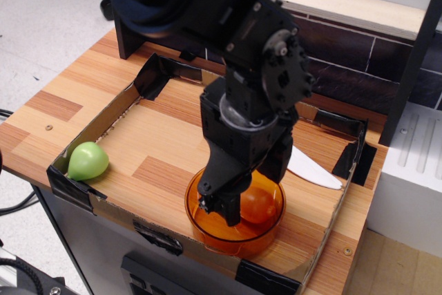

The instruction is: Take carrot out of pot

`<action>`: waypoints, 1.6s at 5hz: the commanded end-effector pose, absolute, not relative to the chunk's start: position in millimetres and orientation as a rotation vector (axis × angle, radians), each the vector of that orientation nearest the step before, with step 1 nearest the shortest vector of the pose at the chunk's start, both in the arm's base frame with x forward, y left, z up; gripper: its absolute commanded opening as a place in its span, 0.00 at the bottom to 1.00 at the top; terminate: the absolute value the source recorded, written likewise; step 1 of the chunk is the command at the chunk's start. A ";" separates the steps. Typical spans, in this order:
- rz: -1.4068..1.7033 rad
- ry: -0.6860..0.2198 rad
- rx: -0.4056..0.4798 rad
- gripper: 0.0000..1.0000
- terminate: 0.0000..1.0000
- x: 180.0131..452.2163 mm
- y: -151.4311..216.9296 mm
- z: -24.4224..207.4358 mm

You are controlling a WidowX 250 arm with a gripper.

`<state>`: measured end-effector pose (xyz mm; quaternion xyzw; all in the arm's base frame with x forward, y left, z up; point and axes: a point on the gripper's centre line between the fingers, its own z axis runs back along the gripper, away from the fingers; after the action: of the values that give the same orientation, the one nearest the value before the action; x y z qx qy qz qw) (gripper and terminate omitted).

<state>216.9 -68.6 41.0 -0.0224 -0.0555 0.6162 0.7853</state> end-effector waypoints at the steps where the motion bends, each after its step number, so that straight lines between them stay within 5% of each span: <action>1: 1.311 -0.110 -0.024 1.00 0.00 220.6 -72.9 34.6; 5: 1.309 -0.109 0.015 1.00 0.00 221.1 -69.7 14.8; 6: 1.312 -0.109 0.008 0.00 0.00 221.6 -69.9 15.5; 8: 1.353 -0.107 -0.044 0.00 0.00 226.6 -61.9 38.7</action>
<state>213.5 -61.0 28.2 -0.0063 -0.0354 0.6299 0.7758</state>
